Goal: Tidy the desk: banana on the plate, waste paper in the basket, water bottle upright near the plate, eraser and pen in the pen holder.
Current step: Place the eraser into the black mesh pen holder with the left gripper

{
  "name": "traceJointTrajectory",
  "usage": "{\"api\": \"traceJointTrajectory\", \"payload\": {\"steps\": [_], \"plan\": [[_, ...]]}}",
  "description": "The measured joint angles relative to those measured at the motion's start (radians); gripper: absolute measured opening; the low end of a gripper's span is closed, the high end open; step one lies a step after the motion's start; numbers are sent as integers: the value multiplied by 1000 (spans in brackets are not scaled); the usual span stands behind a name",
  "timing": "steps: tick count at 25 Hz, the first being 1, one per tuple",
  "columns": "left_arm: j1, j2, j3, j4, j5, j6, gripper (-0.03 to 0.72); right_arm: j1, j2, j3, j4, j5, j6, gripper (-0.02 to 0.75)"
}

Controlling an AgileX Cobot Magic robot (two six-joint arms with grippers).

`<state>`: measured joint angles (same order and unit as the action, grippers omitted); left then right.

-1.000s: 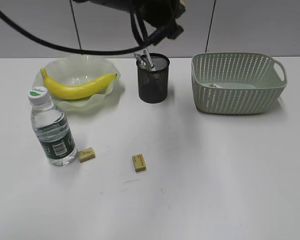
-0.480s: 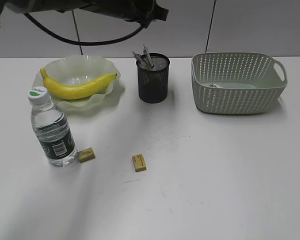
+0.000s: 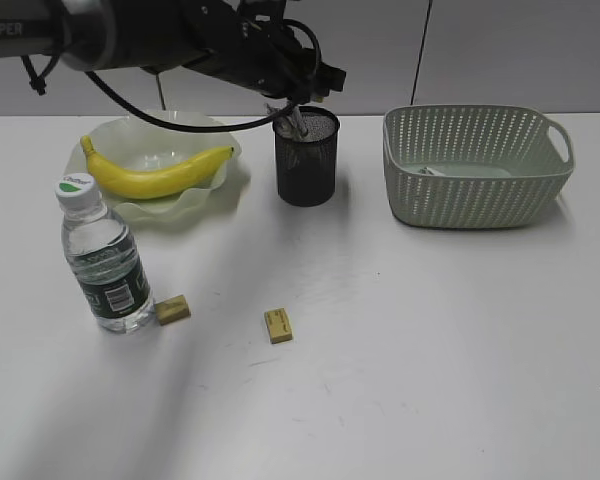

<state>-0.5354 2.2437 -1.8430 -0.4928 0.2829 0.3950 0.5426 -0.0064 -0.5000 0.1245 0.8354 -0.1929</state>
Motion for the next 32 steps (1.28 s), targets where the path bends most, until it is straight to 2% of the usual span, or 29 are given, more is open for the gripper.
{"api": "traceJointTrajectory", "payload": {"steps": [14, 21, 27, 32], "plan": [[0, 17, -1, -5, 57, 0, 188, 0, 0, 0, 0, 0, 0, 482], [0, 7, -1, -3, 61, 0, 344, 0, 0, 0, 0, 0, 0, 481], [0, -51, -1, 82, 71, 0, 362, 0, 0, 0, 0, 0, 0, 479], [0, -178, -1, 117, 153, 0, 363, 0, 0, 0, 0, 0, 0, 479]]}}
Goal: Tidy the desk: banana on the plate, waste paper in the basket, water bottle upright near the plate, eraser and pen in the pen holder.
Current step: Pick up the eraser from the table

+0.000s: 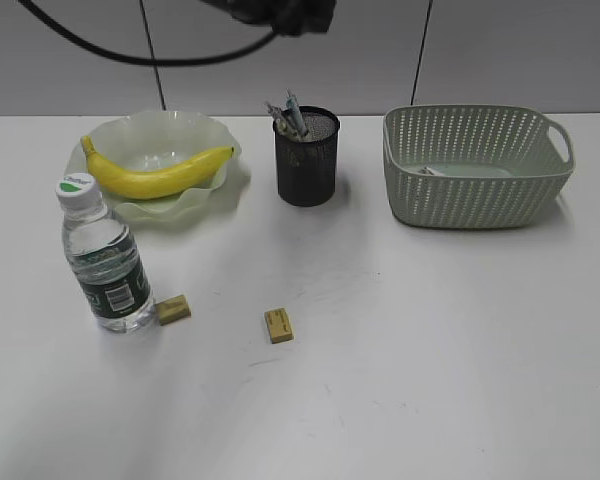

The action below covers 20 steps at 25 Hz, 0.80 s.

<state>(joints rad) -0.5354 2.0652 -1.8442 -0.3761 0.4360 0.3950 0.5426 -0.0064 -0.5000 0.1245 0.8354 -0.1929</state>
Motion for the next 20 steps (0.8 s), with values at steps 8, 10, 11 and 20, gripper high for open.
{"api": "traceJointTrajectory", "payload": {"steps": [8, 10, 11, 20], "plan": [[0, -315, 0, 128, 260, 0, 363, 0, 0, 0, 0, 0, 0, 479], [0, -394, 0, 143, 363, 0, 363, 0, 0, 0, 0, 0, 0, 479], [0, -431, 0, 146, 429, 0, 363, 0, 0, 0, 0, 0, 0, 479], [0, -709, 141, 350, 770, -250, 363, 0, 0, 0, 0, 0, 0, 478]]}}
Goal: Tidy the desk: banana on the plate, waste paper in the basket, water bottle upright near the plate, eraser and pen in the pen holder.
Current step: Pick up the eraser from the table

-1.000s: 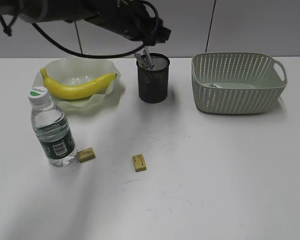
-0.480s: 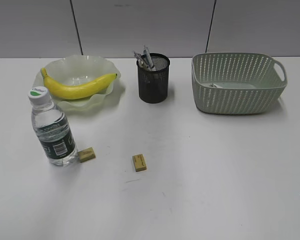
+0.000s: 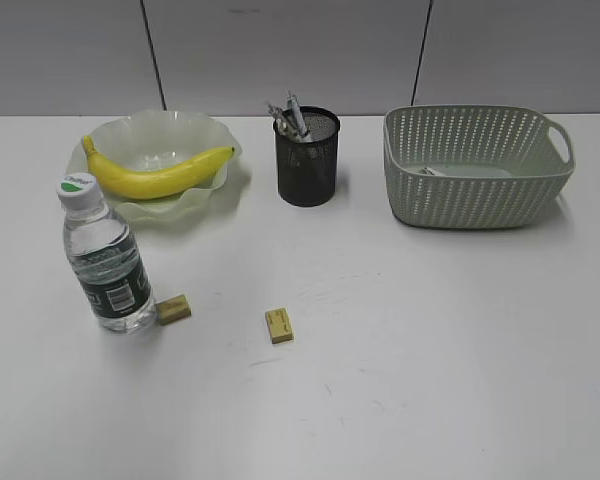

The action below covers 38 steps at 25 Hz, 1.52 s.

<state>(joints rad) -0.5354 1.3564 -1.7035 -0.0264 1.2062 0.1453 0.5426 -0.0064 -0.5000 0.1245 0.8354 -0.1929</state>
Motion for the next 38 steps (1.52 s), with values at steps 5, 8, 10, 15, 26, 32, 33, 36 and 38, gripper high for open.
{"api": "traceJointTrajectory", "payload": {"steps": [5, 8, 10, 15, 26, 32, 33, 36, 38], "plan": [[0, -252, 350, 10, 5, -73, 363, 0, 0, 0, 0, 0, 0, 478], [0, -438, 607, -5, -9, -98, 363, 0, 0, 0, 0, 0, 0, 478], [0, -585, 768, -36, -60, -104, 363, 0, 0, 0, 0, 0, 0, 478], [0, -903, 1081, -143, -183, -107, 363, 0, 0, 0, 0, 0, 0, 478], [0, -1294, 1165, -136, -163, -145, 363, 0, 230, -17, 1, -160, -11, 478], [0, -1344, 1165, -130, -159, -145, 363, 0, 646, -130, 5, -238, -28, 478], [0, -1352, 1165, -130, -159, -145, 363, 0, 726, -161, 5, -241, -30, 478], [0, -1362, 1165, -129, -157, -145, 361, 0, 948, -245, 44, -242, -67, 478], [0, -1362, 1165, -129, -156, -145, 354, 3, 1063, -297, 80, -243, -101, 478]]}}
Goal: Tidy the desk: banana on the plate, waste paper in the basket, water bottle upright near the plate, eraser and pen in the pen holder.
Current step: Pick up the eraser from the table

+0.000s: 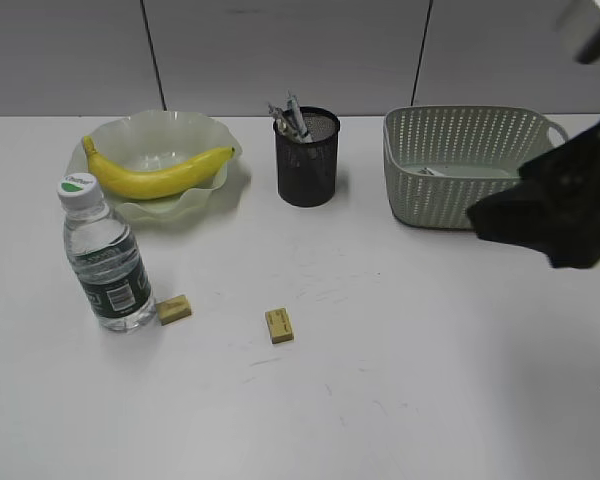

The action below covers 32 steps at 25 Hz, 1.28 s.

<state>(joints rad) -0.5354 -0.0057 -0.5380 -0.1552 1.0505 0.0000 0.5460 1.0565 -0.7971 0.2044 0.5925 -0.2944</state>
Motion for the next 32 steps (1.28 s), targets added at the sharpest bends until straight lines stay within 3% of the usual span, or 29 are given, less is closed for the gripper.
{"api": "traceJointTrajectory", "payload": {"steps": [8, 12, 23, 32], "plan": [[0, 0, 0, 11, 0, 6, 314, 140, 438, -194, 11, -1, -1, 478], [0, 0, 0, 31, 1, 7, 310, 194, 633, -331, 7, 55, 120, 478], [0, 0, 0, 44, 3, 10, 310, 225, 1086, -869, -84, 451, 385, 478], [0, -1, 0, 45, 3, 10, 309, 232, 1221, -955, -116, 516, 490, 478]]}}
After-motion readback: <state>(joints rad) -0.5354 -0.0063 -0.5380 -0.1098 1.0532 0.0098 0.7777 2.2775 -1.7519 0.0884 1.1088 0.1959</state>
